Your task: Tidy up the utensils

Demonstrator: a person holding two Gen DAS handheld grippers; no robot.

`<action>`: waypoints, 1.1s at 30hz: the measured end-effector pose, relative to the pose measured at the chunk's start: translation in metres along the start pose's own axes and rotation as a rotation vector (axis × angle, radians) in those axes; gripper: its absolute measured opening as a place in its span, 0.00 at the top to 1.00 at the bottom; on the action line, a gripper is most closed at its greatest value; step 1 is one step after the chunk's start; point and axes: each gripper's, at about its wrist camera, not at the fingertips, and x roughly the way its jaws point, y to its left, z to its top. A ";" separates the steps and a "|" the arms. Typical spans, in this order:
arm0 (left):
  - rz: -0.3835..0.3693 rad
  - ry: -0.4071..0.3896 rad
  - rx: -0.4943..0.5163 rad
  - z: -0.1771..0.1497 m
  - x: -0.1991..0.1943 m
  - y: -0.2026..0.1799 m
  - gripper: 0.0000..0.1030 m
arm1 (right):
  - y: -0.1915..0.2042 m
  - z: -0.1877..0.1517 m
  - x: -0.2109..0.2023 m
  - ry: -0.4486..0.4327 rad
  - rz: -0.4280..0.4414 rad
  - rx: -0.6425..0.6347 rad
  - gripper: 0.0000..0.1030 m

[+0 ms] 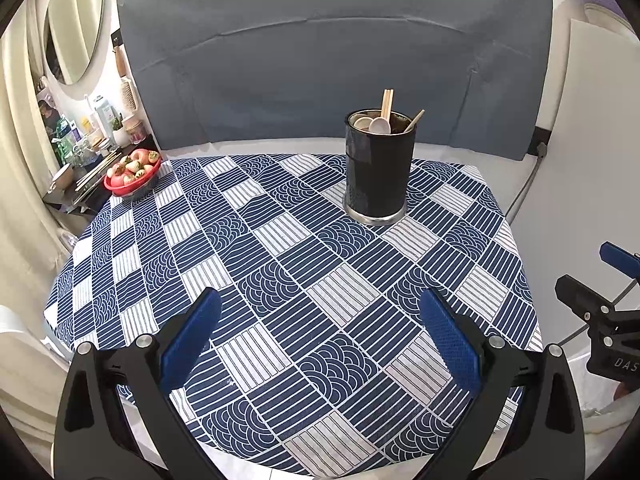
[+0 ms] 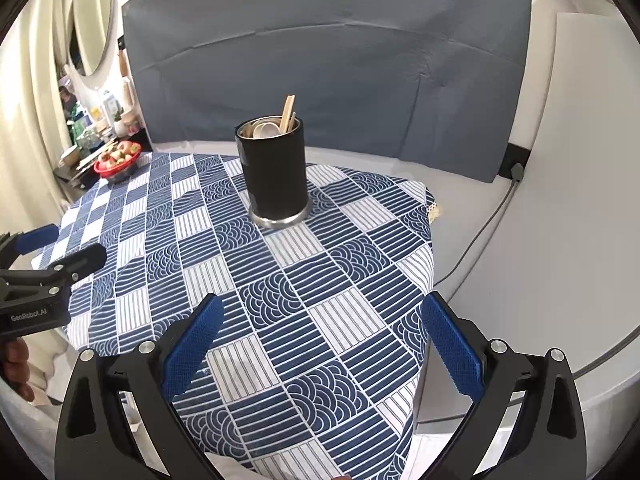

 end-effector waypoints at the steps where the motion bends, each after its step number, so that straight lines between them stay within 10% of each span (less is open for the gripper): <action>1: 0.001 -0.001 -0.001 0.000 0.000 0.000 0.06 | 0.000 0.000 0.000 -0.001 0.000 -0.003 0.08; 33: -0.033 -0.011 -0.004 0.005 0.007 0.007 0.06 | 0.008 0.004 0.008 -0.002 0.002 -0.050 0.08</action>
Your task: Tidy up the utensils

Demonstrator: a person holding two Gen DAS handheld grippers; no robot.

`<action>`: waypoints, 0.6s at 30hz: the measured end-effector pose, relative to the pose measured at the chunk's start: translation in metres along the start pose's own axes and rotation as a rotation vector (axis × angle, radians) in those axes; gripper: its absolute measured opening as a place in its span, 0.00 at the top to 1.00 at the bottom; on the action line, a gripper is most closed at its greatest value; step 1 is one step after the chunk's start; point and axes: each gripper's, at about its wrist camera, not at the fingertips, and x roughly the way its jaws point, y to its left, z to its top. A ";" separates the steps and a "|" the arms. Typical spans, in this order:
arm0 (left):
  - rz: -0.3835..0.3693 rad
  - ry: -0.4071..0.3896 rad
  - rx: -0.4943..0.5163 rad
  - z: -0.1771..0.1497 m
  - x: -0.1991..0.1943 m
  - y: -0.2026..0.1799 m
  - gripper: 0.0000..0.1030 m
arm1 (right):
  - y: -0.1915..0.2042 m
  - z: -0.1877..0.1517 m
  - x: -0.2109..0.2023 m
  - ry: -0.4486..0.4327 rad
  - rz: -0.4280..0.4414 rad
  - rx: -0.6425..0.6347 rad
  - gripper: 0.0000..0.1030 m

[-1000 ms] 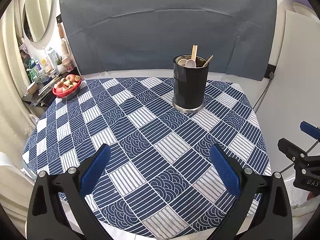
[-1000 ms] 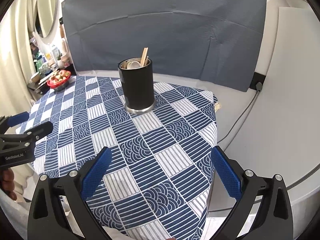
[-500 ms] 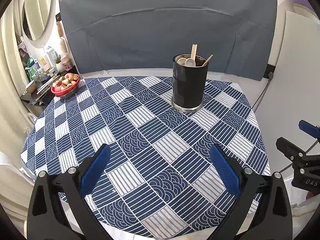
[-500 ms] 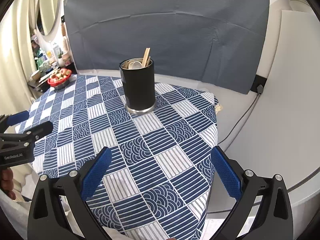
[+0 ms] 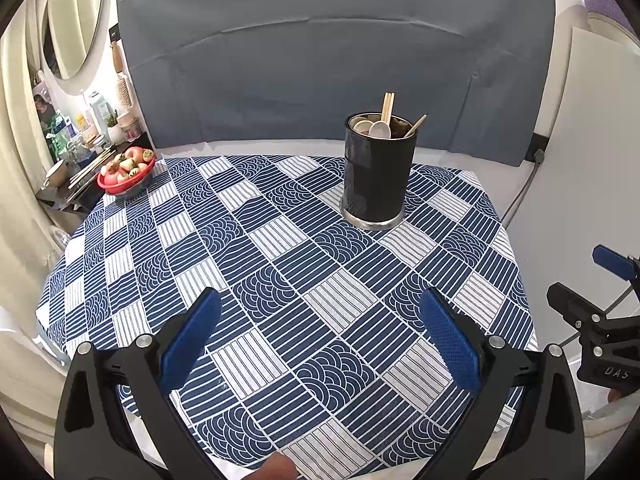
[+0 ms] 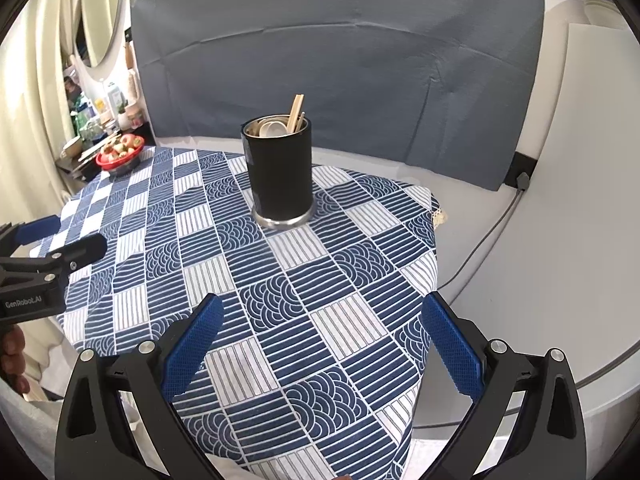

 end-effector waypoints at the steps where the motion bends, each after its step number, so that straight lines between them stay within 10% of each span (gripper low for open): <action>1: -0.001 -0.004 0.000 0.002 0.001 0.001 0.06 | 0.001 0.001 0.001 -0.002 0.002 -0.010 0.08; 11: -0.135 0.063 -0.089 0.033 0.079 0.068 0.06 | -0.024 0.042 0.070 -0.051 -0.039 0.014 0.08; 18: -0.033 0.178 0.029 0.033 0.203 0.123 0.06 | -0.053 0.042 0.182 0.029 -0.069 0.020 0.08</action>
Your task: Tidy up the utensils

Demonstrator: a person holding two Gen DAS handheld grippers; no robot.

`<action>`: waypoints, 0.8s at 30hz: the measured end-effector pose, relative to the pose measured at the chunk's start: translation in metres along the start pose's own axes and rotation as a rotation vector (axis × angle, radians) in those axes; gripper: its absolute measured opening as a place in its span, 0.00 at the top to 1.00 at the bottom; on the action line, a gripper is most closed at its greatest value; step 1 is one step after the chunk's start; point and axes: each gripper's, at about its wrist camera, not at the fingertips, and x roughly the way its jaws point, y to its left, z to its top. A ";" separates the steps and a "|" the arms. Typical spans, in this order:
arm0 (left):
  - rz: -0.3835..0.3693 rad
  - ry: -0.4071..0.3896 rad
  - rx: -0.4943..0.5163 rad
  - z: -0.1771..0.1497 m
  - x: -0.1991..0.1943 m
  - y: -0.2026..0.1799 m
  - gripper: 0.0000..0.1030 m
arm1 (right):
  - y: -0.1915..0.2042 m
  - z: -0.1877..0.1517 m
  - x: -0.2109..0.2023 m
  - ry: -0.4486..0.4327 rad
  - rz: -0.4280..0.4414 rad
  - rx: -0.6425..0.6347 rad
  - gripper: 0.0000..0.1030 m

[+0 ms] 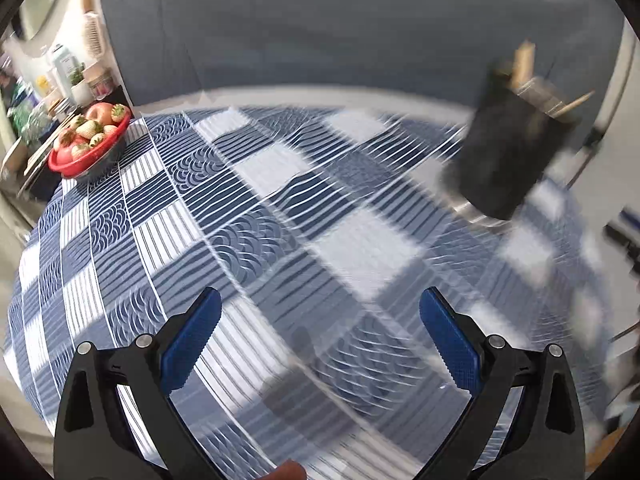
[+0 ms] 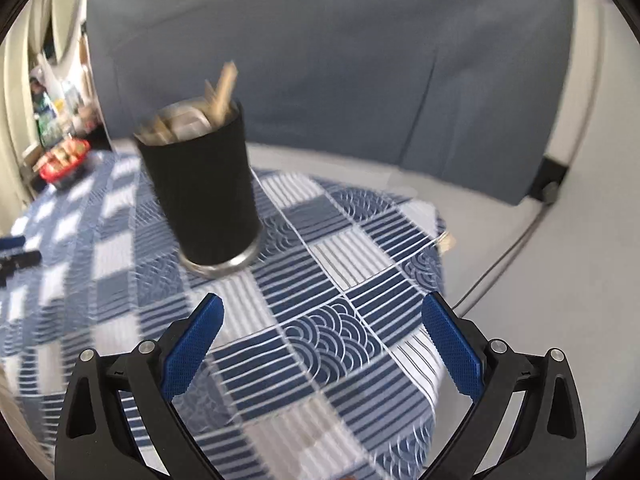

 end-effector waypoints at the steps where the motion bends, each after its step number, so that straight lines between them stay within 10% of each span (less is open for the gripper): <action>1: -0.001 -0.002 0.011 0.002 0.010 0.005 0.06 | 0.000 -0.001 0.014 0.017 -0.021 -0.004 0.08; 24: -0.087 -0.027 0.071 -0.005 0.075 0.028 0.04 | 0.003 -0.011 0.099 0.150 0.076 0.023 0.06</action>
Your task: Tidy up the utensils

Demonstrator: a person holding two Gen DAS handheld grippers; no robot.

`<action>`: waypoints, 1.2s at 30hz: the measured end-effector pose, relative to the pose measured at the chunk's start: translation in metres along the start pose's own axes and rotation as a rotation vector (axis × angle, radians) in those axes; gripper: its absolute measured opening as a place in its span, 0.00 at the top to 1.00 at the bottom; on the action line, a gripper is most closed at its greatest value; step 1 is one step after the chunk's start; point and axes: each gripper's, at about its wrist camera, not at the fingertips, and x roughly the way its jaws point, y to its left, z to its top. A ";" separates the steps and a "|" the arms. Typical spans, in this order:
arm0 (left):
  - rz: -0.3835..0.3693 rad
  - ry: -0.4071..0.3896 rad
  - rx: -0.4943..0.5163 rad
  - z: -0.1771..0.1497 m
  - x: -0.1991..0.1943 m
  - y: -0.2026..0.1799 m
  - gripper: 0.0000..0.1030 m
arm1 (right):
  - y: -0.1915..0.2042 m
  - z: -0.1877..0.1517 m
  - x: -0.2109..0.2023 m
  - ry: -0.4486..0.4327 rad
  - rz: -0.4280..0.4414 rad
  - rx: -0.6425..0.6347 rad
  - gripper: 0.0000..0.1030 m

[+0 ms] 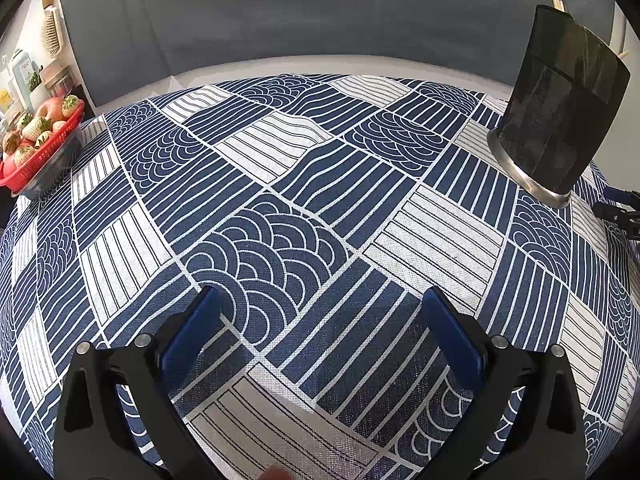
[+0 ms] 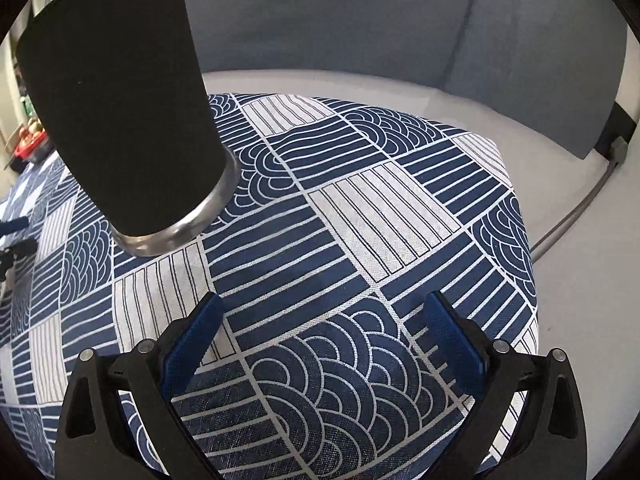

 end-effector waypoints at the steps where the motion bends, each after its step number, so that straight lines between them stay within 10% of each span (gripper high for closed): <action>1: 0.000 0.000 0.000 0.000 0.000 0.000 0.04 | 0.001 0.000 0.002 0.000 -0.001 -0.001 0.06; 36: 0.001 0.001 0.000 0.000 -0.001 0.000 0.04 | 0.001 0.001 0.002 0.003 -0.003 0.002 0.06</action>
